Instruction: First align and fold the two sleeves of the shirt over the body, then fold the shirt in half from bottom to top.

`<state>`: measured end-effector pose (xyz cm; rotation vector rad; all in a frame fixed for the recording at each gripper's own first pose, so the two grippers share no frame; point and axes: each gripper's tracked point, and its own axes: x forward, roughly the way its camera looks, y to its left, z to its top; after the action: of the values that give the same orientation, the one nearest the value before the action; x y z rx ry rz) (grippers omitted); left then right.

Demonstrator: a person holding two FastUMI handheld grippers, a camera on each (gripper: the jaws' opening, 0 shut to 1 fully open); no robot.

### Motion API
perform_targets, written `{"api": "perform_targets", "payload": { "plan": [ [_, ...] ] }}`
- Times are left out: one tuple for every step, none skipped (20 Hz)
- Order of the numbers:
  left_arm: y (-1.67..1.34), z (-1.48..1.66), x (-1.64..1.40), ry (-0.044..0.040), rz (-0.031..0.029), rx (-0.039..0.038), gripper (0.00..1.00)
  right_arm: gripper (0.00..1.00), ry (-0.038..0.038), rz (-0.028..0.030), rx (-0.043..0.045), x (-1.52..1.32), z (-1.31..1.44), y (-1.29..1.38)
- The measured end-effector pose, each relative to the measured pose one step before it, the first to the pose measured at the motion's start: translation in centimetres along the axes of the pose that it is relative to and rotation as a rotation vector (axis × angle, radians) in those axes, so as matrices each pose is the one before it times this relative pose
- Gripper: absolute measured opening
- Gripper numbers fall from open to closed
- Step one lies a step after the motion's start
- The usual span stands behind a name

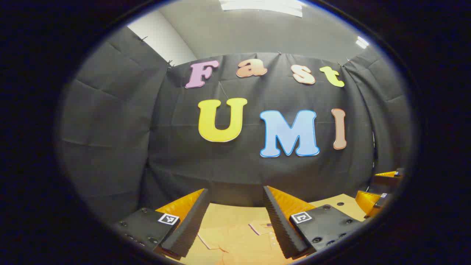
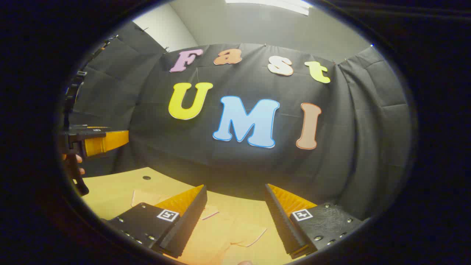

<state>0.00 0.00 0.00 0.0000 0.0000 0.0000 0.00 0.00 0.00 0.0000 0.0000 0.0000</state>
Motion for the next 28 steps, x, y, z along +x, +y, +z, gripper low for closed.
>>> {"api": "perform_targets", "payload": {
  "plan": [
    [0.036, -0.255, -0.037, 0.00544, -0.00926, 0.00183, 0.93, 0.96, 0.00659, -0.00533, 0.00774, 0.104, -0.129, -0.085],
    [-0.035, -0.142, 0.009, 0.0003, -0.00785, -0.00289, 0.93, 0.97, 0.00518, -0.00469, 0.00724, 0.089, 0.101, -0.124],
    [-0.041, -0.198, 0.195, 0.00306, -0.00668, -0.0028, 0.93, 0.96, 0.00852, -0.00652, 0.0049, 0.005, -0.205, -0.177],
    [-0.03, -0.224, 0.0, 0.0041, -0.00531, -0.00093, 0.93, 0.96, 0.00835, -0.00725, 0.00304, 0.009, -0.072, -0.243],
    [-0.111, -0.174, 0.211, 0.00394, -0.00674, -0.00146, 0.93, 0.96, 0.00384, -0.01144, 0.0044, -0.127, -0.087, -0.4],
    [-0.009, -0.208, 0.092, 0.00676, -0.00306, 0.00182, 0.93, 0.96, 0.00245, -0.00908, 0.00754, -0.061, 0.095, -0.306],
    [0.018, -0.186, 0.205, 0.00699, -0.00136, 0.00473, 0.93, 0.96, 0.00374, -0.00374, 0.00933, 0.061, -0.102, -0.134],
    [-0.195, -0.025, 0.136, 0.00335, -0.00395, 0.00346, 0.93, 0.96, 0.00475, -0.00374, 0.00718, 0.057, -0.009, -0.137],
    [-0.345, 0.021, 0.08, -0.00018, -0.00741, 0.00073, 0.93, 0.96, 0.00279, -0.00478, 0.00432, 0.002, -0.102, -0.097],
    [-0.299, 0.04, -0.008, -0.00165, -0.00943, -0.00087, 0.93, 0.96, 0.00462, -0.00528, 0.00246, 0.058, 0.021, -0.152],
    [-0.202, -0.106, 0.047, -0.00049, -0.0091, 0.00192, 0.93, 0.96, 0.00409, -0.00716, 0.00241, -0.014, -0.21, -0.151],
    [-0.147, -0.004, -0.016, -0.0014, -0.0037, 0.00319, 0.93, 0.96, 0.00497, -0.0033, 0.00335, 0.016, -0.048, -0.056],
    [-0.152, -0.008, 0.068, -0.00162, -0.00555, 0.00052, 0.93, 0.96, 0.00425, 0.0, 0.00463, 0.066, -0.105, 0.158],
    [-0.142, -0.001, 0.071, -0.00138, -0.00306, -0.00181, 0.93, 0.96, 0.00509, -0.0002, 0.00205, 0.122, -0.055, 0.068],
    [-0.122, -0.133, 0.091, 0.00216, -0.00345, -0.0025, 0.93, 0.96, 0.00585, 0.00213, 0.00125, 0.157, -0.269, 0.15],
    [-0.013, -0.118, -0.101, 0.00226, -0.00105, -0.00106, 0.93, 0.96, 0.00639, 0.00139, 0.00112, 0.096, -0.115, 0.124],
    [0.06, -0.014, -0.035, -0.00013, -0.00054, -0.00038, 0.93, 0.96, 0.00707, -0.0002, 0.00173, 0.208, -0.255, 0.029],
    [0.052, -0.044, -0.05, 0.0004, 0.00201, 0.0007, 0.93, 0.96, 0.00721, 0.00028, 0.00129, 0.08, -0.13, 0.122],
    [0.072, -0.055, -0.04, 0.00144, 0.00378, -0.00052, 0.93, 0.96, 0.00828, -0.00056, 0.00393, 0.241, -0.256, 0.023],
    [0.125, -0.134, -0.098, 0.00396, 0.00257, -0.00127, 0.93, 0.96, 0.01333, 0.00241, 0.00499, 0.43, -0.323, 0.061],
    [0.141, -0.234, -0.069, 0.00391, 0.00301, -0.00065, 0.93, 0.96, 0.01344, -0.00009, 0.00489, 0.437, -0.429, -0.022],
    [0.151, -0.117, -0.141, 0.00316, 0.00363, 0.00014, 0.93, 0.96, 0.01669, -0.00268, 0.00285, 0.561, -0.396, -0.079],
    [0.132, 0.033, 0.002, 0.00197, 0.00301, -0.00006, 0.93, 0.96, 0.01864, -0.00322, 0.00084, 0.61, -0.631, -0.182],
    [0.006, -0.17, -0.008, 0.00459, 0.00224, 0.0, 0.93, 0.96, 0.01813, -0.0042, 0.00141, 0.735, -0.535, -0.234],
    [0.075, -0.276, 0.088, 0.00774, 0.00131, -0.00018, 0.93, 0.96, 0.02066, -0.00401, 0.00405, 0.683, -0.67, -0.24],
    [-0.032, -0.214, -0.039, 0.00813, 0.00109, 0.00037, 0.93, 0.97, 0.01935, -0.00062, 0.00471, 0.734, -0.63, -0.232],
    [0.068, -0.251, 0.023, 0.00842, 0.00244, 0.00053, 0.93, 0.96, 0.02334, -0.00826, 0.00147, 0.728, -0.734, -0.329],
    [-0.016, -0.266, -0.111, 0.00615, 0.00265, 0.00101, 0.94, 0.96, 0.02619, -0.00947, -0.00149, 0.785, -0.813, -0.476]
  ]
}}
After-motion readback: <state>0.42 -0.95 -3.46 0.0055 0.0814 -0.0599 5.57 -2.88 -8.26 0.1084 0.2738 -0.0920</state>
